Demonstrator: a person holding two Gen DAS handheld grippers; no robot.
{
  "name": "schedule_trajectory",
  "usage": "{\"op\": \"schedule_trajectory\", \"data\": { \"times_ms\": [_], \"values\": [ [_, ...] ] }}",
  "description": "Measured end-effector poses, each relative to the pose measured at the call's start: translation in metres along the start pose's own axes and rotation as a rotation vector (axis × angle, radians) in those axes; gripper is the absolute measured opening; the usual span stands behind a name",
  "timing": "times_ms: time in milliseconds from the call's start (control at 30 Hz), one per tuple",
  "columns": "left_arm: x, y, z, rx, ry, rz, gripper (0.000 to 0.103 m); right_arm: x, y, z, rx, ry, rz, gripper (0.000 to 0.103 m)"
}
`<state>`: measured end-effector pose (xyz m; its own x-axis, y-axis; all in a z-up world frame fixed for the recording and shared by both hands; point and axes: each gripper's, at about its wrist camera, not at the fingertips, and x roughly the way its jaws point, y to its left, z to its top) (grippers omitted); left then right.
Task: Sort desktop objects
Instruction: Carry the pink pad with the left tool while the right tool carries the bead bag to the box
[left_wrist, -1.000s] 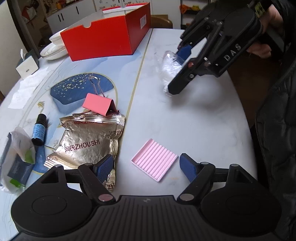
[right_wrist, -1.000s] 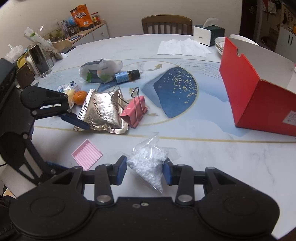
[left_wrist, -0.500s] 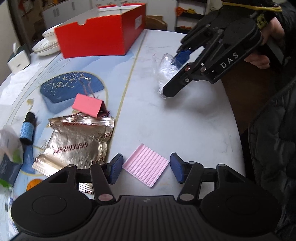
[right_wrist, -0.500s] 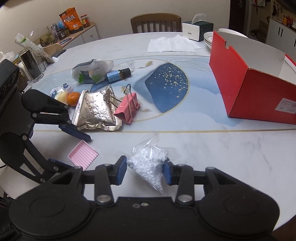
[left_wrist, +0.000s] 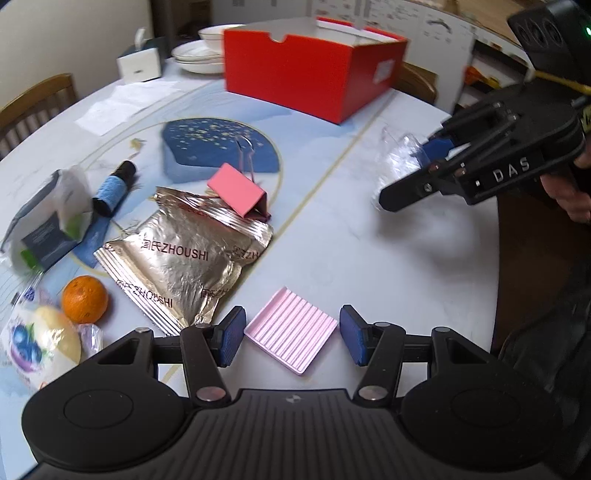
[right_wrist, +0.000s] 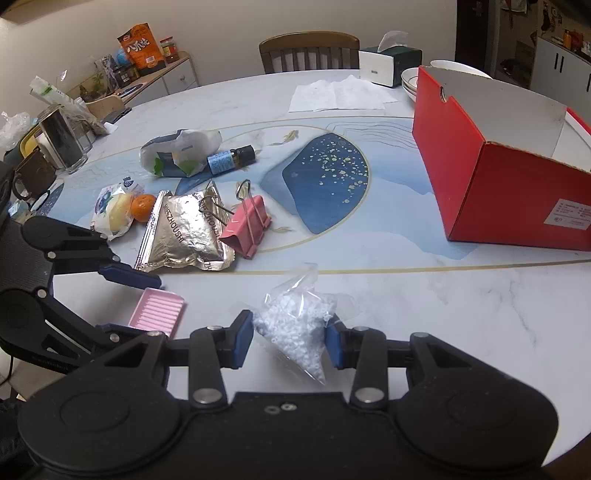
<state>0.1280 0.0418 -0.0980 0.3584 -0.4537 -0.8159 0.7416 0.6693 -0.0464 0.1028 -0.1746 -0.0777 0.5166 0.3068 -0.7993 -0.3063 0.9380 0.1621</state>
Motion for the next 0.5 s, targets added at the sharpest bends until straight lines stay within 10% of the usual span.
{"op": "schedule_trajectory", "data": {
  "times_ms": [500],
  "values": [
    [-0.022, -0.025, 0.065, -0.134, -0.144, 0.11, 0.055, -0.049, -0.066, 0.059, -0.064, -0.077, 0.054, 0.039]
  ]
}}
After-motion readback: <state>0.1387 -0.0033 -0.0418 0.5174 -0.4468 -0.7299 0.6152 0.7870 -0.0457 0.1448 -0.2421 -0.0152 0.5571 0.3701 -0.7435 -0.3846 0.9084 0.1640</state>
